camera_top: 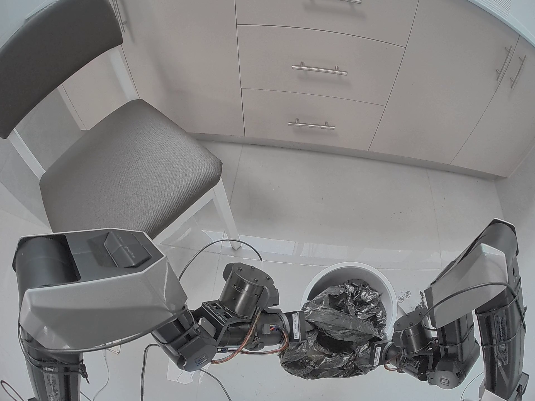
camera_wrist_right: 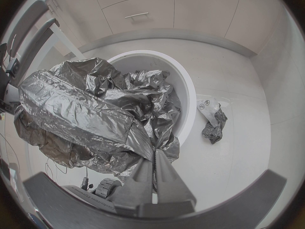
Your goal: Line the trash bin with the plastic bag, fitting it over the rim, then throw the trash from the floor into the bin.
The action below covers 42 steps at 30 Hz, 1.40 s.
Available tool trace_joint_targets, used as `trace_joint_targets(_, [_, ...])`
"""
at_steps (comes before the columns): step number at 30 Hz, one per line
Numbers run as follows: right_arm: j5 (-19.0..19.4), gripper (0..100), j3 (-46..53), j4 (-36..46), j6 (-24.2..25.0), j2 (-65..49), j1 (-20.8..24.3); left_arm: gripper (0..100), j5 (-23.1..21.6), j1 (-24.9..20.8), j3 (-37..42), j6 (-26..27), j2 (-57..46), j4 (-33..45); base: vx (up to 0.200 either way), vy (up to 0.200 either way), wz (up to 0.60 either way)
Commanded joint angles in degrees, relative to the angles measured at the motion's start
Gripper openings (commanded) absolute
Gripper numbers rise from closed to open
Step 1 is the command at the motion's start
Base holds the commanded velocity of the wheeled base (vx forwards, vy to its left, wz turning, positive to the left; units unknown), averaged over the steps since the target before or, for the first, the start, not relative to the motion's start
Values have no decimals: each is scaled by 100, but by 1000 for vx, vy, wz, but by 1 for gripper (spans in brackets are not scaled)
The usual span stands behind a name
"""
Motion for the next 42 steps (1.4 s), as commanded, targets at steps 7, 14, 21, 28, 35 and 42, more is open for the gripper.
trace_joint_targets(7, [1, 0, -57, -102, -43, -238, -60, 0, 1, 1, 0, -4, -2, -3, 0, 0, 0])
trace_joint_targets(14, [1, 0, -101, -102, -377, -792, -394, 0, 282, 18, -167, -145, -28, -64, 0, 0, 0])
trace_joint_targets(21, [10, 0, -206, -102, -404, -1047, -693, 0, 1205, -61, -650, -435, -54, 278, 0, 0, 0])
trace_joint_targets(28, [18, 0, -567, -102, -421, -1091, -1220, 0, 2286, -298, -1424, -418, -46, 1201, 0, 0, 0])
trace_joint_targets(35, [133, 0, -786, -102, -404, -959, -1554, 0, 2312, -333, -1890, -400, 130, 1685, 0, 0, 0])
trace_joint_targets(42, [247, 0, -936, -102, -377, -845, -1669, 0, 2312, -342, -1907, -391, 183, 1746, 0, 0, 0])
